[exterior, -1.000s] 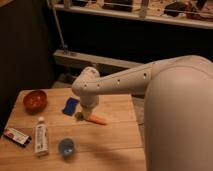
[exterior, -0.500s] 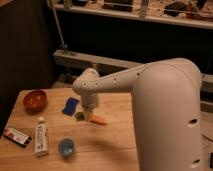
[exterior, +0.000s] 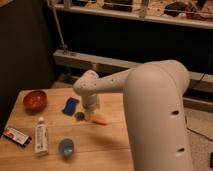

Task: Drag the pepper across the table

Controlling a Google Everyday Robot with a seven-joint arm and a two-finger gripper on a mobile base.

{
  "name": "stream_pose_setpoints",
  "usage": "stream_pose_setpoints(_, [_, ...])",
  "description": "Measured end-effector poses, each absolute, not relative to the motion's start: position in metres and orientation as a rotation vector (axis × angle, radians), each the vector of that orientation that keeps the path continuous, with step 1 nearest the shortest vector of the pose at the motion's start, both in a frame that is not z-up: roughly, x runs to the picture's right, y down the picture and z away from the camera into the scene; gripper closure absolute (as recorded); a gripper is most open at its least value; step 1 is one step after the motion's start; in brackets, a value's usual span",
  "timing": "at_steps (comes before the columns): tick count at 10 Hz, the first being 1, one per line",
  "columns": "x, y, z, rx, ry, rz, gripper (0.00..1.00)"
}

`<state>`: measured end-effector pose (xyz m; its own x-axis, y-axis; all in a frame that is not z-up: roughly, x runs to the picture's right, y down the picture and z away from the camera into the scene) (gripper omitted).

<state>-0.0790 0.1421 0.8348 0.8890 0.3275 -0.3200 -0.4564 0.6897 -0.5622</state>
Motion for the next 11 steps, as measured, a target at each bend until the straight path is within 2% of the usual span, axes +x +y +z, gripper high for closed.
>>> stream_pose_setpoints(11, [-0.028, 0.144, 0.832, -0.666, 0.316, 0.513, 0.35])
